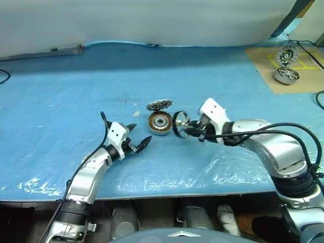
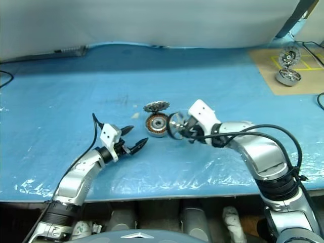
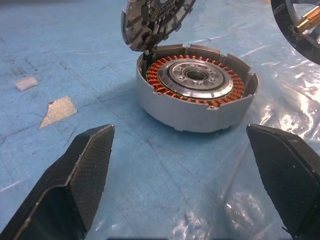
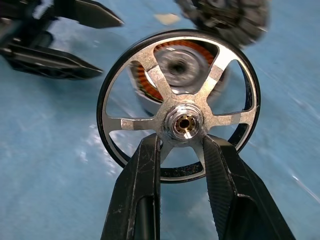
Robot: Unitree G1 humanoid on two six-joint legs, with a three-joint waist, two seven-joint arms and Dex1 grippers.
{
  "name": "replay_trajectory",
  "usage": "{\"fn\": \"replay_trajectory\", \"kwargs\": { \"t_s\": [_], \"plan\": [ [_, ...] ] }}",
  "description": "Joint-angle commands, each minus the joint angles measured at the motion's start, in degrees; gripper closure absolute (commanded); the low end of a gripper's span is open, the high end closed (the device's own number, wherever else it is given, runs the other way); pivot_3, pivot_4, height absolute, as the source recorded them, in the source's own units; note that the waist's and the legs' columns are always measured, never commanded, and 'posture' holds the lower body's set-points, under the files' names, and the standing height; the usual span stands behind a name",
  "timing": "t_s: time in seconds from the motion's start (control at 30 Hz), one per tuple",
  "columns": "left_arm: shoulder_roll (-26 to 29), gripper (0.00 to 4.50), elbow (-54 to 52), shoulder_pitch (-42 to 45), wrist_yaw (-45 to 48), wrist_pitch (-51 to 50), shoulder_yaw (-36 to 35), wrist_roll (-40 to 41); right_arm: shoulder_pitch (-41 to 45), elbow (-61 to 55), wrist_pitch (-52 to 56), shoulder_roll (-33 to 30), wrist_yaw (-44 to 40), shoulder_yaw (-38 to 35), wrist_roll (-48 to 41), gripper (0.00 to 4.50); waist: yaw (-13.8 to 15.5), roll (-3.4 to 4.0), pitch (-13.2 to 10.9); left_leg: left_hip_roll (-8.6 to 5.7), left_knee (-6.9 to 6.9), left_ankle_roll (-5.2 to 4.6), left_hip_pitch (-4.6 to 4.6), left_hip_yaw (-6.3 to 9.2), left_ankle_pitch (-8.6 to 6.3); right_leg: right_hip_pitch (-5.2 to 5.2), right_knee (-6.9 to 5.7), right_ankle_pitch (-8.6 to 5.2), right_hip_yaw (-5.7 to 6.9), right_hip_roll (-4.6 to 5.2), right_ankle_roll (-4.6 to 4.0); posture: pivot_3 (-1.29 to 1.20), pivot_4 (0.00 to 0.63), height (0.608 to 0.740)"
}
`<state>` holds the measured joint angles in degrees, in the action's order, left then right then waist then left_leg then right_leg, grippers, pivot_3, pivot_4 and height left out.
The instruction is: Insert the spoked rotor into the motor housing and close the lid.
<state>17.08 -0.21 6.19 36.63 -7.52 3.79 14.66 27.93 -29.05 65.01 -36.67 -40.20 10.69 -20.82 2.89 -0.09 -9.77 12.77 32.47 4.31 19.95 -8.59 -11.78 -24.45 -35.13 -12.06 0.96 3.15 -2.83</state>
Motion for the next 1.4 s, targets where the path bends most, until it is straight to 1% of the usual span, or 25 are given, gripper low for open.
{"fn": "replay_trajectory", "kwargs": {
  "t_s": [0.03,0.1,0.23,0.5,0.93,1.0,1.03,1.17,1.3,1.4],
  "plan": [
    [0.6,0.00,-0.7,-0.3,0.4,1.4,-0.9,0.1,4.7,-1.6,1.0,3.0,1.5,2.3,-1.0,3.62,0.0,0.00,0.0,0.00,0.05,0.00,0.02,0.00,0.00,0.00,-0.02,0.01,0.00,0.00,0.00,0.00,0.150,0.740],
    [0.7,0.00,-1.0,-0.6,0.2,1.3,-0.9,0.1,6.6,-0.4,1.2,4.8,2.3,3.7,-0.9,3.62,0.0,0.00,0.0,0.00,0.07,0.00,0.02,0.00,0.00,0.00,-0.04,0.02,0.00,0.02,-0.01,0.00,0.150,0.740],
    [0.6,0.00,-2.2,-1.4,-0.3,0.9,-0.7,0.1,10.3,5.9,-1.5,7.1,4.6,7.6,2.5,3.62,0.1,0.00,0.0,0.00,0.04,0.01,0.03,0.01,0.00,-0.01,-0.05,0.02,0.01,0.01,-0.02,0.00,0.150,0.740],
    [0.4,0.00,-2.7,-1.7,-1.2,0.8,-0.7,0.0,11.9,14.0,-6.9,8.5,5.6,11.1,7.0,3.62,0.3,0.00,0.0,0.01,0.05,0.02,0.07,0.02,0.00,-0.01,-0.06,0.02,0.02,0.01,-0.03,0.00,0.150,0.740],
    [0.2,0.00,-2.9,-1.6,-1.4,0.8,-0.5,0.0,11.7,15.2,-7.7,7.4,4.1,11.4,9.8,3.62,0.2,0.00,0.0,0.00,0.08,0.02,0.07,0.02,0.00,0.00,-0.10,0.02,0.02,0.01,-0.03,0.00,0.150,0.740],
    [0.3,0.00,-2.9,-1.5,-1.3,0.8,-0.5,0.0,11.5,14.9,-7.4,7.4,3.7,11.7,9.9,2.90,0.2,0.00,0.0,0.00,0.09,0.01,0.07,0.01,0.00,-0.01,-0.12,0.02,0.01,0.01,-0.03,0.00,0.150,0.740],
    [0.3,0.00,-2.9,-1.5,-1.3,0.8,-0.5,0.0,11.5,14.7,-7.3,7.4,3.6,11.7,9.9,2.71,0.2,-0.01,0.0,0.00,0.09,0.01,0.06,0.02,0.00,0.00,-0.12,0.02,0.01,0.01,-0.03,0.00,0.150,0.740],
    [0.4,0.00,-2.9,-1.5,-1.2,0.8,-0.4,-0.1,11.9,13.9,-6.5,8.3,4.2,10.9,9.7,1.42,0.2,-0.01,0.0,0.01,0.09,0.01,0.06,0.02,0.00,-0.01,-0.13,0.02,0.01,0.01,-0.03,0.00,0.150,0.740],
    [0.5,0.00,-3.2,-1.6,-1.1,0.7,-0.5,-0.1,12.1,12.7,-5.6,8.6,4.5,9.7,9.1,1.42,0.2,0.00,0.0,0.01,0.10,0.01,0.06,0.02,0.00,-0.01,-0.14,0.02,0.01,0.01,-0.03,0.00,0.150,0.740],
    [0.7,0.00,-3.5,-1.7,-1.1,0.5,-0.6,0.0,11.4,11.6,-4.3,8.5,4.8,7.2,8.1,1.42,0.2,0.00,0.0,0.01,0.11,0.01,0.06,0.02,0.00,-0.01,-0.14,0.02,0.01,0.01,-0.03,0.00,0.150,0.740]
  ]
}}
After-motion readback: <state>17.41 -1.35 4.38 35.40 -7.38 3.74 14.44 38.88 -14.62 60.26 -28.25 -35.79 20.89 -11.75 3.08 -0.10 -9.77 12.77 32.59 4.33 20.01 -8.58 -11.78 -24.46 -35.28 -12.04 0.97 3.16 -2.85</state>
